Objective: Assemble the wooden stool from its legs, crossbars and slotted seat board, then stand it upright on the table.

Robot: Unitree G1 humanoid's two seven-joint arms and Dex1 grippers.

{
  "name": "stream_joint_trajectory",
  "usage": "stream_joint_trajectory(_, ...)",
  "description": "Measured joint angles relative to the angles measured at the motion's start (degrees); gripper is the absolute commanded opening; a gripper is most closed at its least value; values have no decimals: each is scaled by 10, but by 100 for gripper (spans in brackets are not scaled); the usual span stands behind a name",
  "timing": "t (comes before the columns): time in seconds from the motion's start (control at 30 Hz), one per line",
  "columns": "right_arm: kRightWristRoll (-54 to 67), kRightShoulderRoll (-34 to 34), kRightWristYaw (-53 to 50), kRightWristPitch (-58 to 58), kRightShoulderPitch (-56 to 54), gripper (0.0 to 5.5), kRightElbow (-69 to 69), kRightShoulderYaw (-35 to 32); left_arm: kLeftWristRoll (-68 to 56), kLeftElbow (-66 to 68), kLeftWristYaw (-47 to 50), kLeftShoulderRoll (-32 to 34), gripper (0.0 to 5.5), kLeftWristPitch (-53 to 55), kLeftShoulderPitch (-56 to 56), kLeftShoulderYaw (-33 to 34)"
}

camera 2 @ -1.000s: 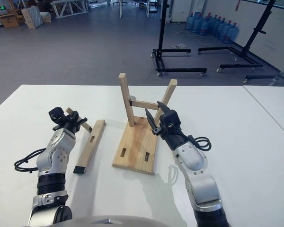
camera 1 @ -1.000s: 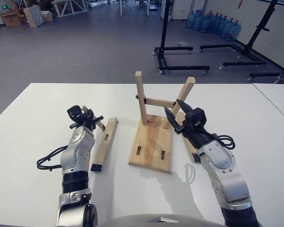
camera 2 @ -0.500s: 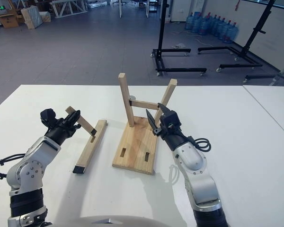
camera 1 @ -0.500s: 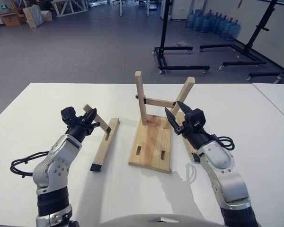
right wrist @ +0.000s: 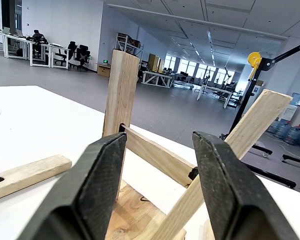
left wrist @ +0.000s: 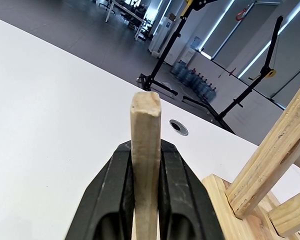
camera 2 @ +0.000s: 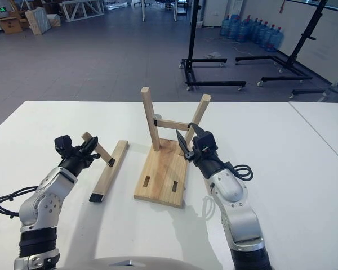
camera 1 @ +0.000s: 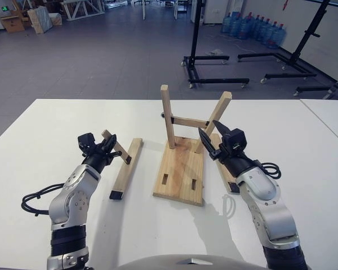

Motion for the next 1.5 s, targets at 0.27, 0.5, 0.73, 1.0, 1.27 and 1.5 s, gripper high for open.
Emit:
stream_joint_trajectory(0.27,0,0,2,0,0,242,0,8,106,17,-49,16,39,-123,25,-70)
stream_joint_trajectory(0.5,0,0,2,0,-2,242,0,11,179,29,-72,27,39,-211,66,-116)
stream_joint_trajectory(0.73,-3,0,1,0,-2,242,0,12,204,30,-65,14,39,-267,100,-133)
stream_joint_trajectory(1.0,-6,1,2,0,-3,246,0,21,271,18,-9,26,125,-239,88,-126)
stream_joint_trajectory(1.27,-12,10,0,-1,-4,246,0,24,270,-90,43,24,175,-177,-33,-80)
stream_joint_trajectory(1.5,-18,16,-5,-1,-4,246,0,34,218,-93,43,30,175,-96,-170,-37)
